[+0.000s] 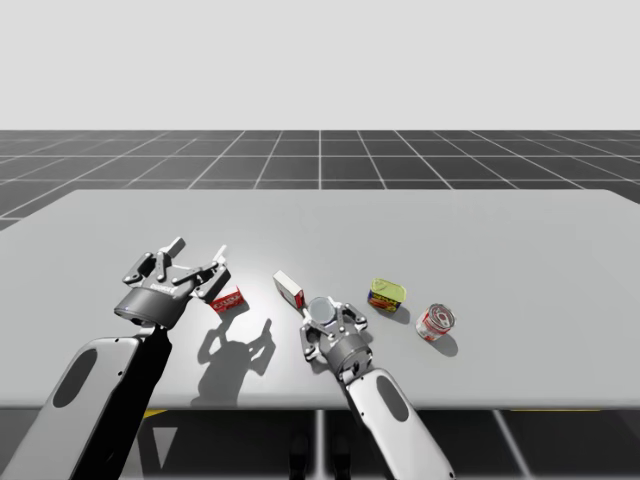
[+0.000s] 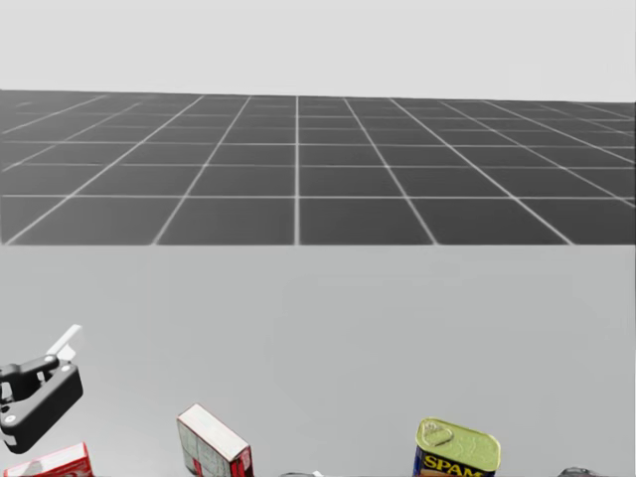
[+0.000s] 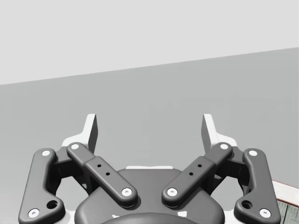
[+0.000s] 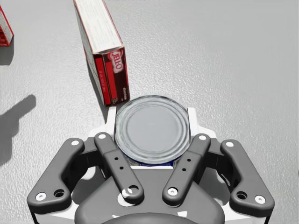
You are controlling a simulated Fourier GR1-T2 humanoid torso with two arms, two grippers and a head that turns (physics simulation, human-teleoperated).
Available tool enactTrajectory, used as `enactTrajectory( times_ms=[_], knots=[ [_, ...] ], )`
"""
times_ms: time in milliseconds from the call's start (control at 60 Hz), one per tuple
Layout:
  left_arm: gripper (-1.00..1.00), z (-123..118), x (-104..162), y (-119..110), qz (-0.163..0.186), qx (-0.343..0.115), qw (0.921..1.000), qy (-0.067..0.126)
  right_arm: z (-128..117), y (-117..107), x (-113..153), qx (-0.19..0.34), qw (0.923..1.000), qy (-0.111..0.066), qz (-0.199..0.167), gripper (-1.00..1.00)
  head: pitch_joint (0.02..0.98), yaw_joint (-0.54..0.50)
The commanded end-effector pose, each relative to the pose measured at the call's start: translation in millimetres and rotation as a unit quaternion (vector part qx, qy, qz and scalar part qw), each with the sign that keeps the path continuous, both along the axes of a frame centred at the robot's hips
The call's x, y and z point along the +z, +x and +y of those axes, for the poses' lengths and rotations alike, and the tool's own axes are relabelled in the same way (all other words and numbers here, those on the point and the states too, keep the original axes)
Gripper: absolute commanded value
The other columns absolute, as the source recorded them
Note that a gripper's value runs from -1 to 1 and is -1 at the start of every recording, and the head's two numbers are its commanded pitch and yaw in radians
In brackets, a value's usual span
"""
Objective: Grasp the tuna can and hold it up.
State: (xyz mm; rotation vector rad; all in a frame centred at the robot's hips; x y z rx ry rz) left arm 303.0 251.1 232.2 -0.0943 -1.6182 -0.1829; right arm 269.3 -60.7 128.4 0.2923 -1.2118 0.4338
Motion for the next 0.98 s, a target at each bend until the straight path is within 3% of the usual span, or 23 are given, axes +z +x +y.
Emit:
enactTrajectory(
  times_ms=[17,267,517,683,833,983],
  knots=[
    [-1.00,1,0,0,-0.001,0.001,1.0000,0.000,-11,2,-9,-0.057,0.9984,-0.002,0.005,0.92,0.434,-0.05],
    [-1.00,2,0,1,-0.001,0.001,1.0000,0.000,-12,0,22,-0.054,0.9973,0.012,-0.048,0.94,0.445,-0.05],
    [-1.00,2,0,0,-0.001,0.003,1.0000,0.000,-18,-2,78,-0.058,0.9900,0.024,-0.127,0.96,0.446,-0.05],
    [-1.00,2,1,0,-0.001,0.004,1.0000,-0.002,-27,-1,114,-0.074,0.9770,0.018,-0.199,0.93,0.448,-0.04],
    [-1.00,2,1,0,-0.003,0.003,1.0000,-0.001,-31,-1,144,-0.083,0.9677,0.030,-0.236,0.97,0.450,-0.04],
    [-1.00,2,1,0,-0.003,0.002,1.0000,-0.002,-34,-6,184,-0.089,0.9522,0.049,-0.288,0.98,0.451,-0.04]
  ],
)
